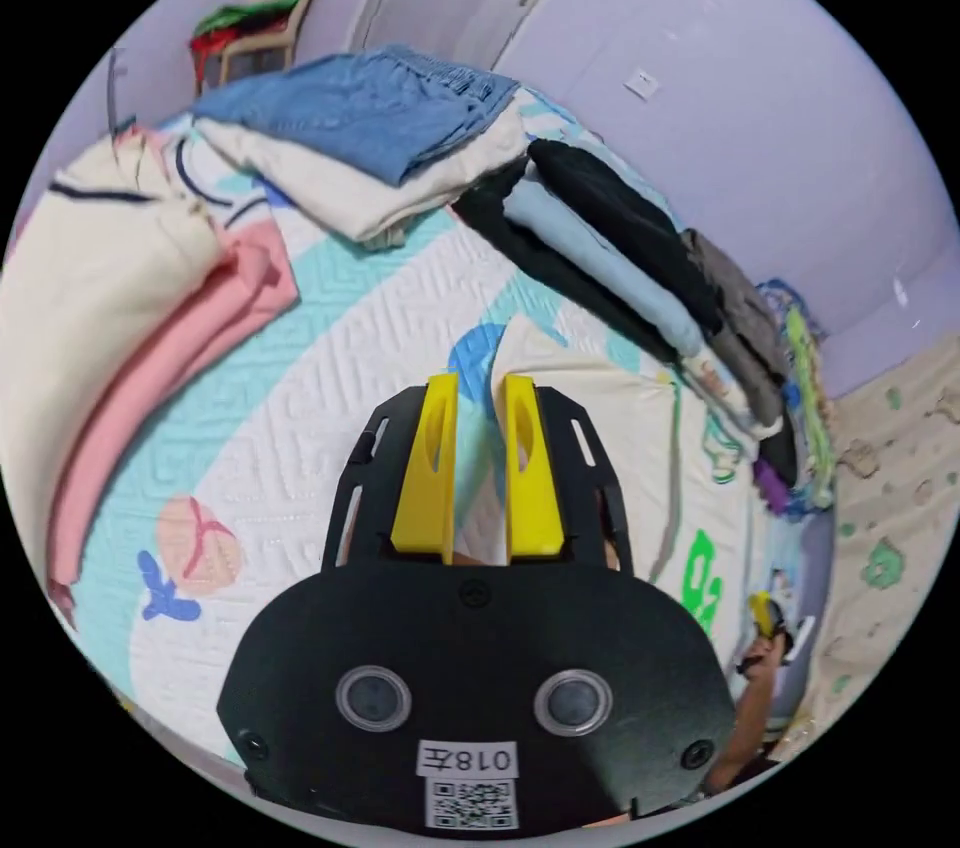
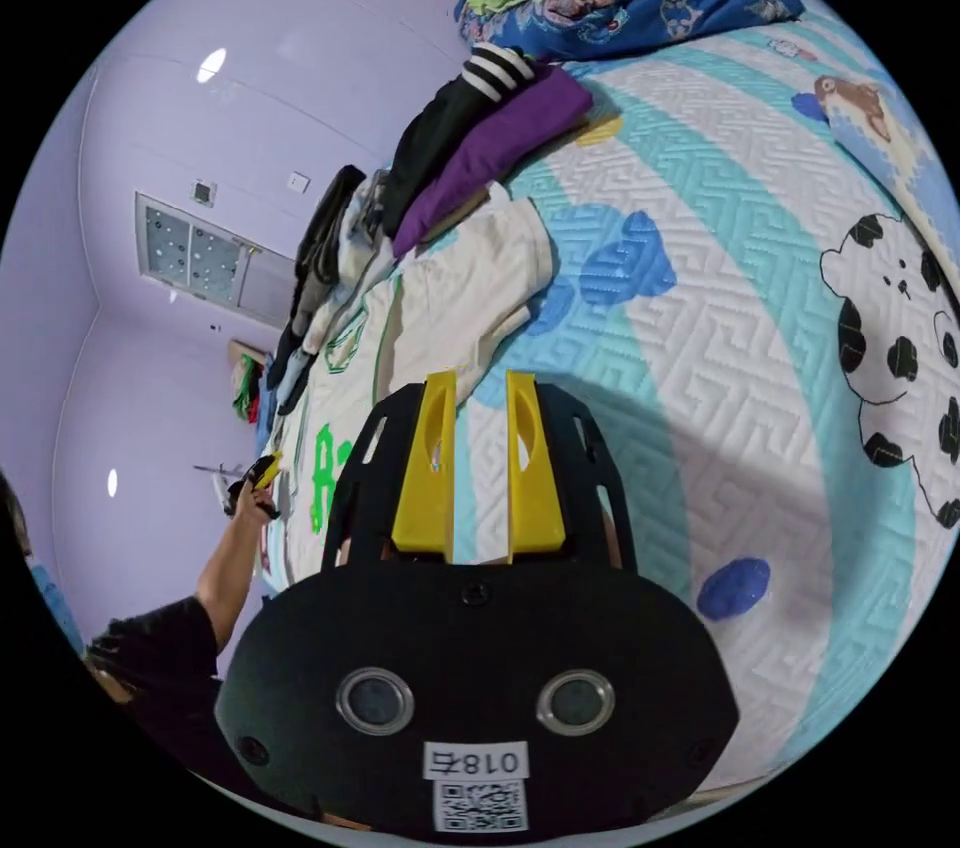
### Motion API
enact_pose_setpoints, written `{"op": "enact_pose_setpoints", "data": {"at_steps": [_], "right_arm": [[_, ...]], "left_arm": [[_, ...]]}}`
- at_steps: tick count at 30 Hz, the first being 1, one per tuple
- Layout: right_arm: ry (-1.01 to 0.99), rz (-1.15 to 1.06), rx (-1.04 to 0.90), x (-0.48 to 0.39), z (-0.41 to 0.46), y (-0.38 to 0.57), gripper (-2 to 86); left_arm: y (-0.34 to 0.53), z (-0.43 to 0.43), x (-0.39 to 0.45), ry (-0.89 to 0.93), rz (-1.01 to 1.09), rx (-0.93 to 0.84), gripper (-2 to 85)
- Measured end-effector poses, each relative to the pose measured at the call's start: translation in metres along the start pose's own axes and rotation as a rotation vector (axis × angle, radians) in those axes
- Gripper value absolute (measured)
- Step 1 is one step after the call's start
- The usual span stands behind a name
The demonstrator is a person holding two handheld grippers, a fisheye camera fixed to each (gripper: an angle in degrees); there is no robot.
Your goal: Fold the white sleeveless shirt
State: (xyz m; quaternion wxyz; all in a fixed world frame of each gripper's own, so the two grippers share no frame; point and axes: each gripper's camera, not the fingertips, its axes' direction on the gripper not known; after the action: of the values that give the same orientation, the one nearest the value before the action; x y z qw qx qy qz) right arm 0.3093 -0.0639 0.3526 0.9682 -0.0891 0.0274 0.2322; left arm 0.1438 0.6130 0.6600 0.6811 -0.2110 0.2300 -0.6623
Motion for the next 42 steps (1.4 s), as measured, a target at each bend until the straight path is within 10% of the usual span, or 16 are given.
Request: {"op": "enact_pose_setpoints", "data": {"at_steps": [5,13,26,42], "right_arm": [[-0.057,-0.079,-0.013,-0.012,-0.024,0.064,7.2],[0.051,-0.126,-0.016,-0.036,-0.039,0.152,6.3],[-0.073,-0.634,-0.176,-0.24,0.13,0.212,6.8],[-0.212,-0.94,-0.329,-0.431,0.296,0.289,6.1]], "left_arm": [[0.005,0.015,-0.057,0.534,-0.139,-0.109,7.9],[0.011,-0.046,-0.025,-0.005,0.136,0.028,6.5],[0.202,-0.149,0.055,-0.005,0.576,-0.115,9.4],[0.356,-0.105,0.002,-0.096,0.336,-0.536,13.5]]}}
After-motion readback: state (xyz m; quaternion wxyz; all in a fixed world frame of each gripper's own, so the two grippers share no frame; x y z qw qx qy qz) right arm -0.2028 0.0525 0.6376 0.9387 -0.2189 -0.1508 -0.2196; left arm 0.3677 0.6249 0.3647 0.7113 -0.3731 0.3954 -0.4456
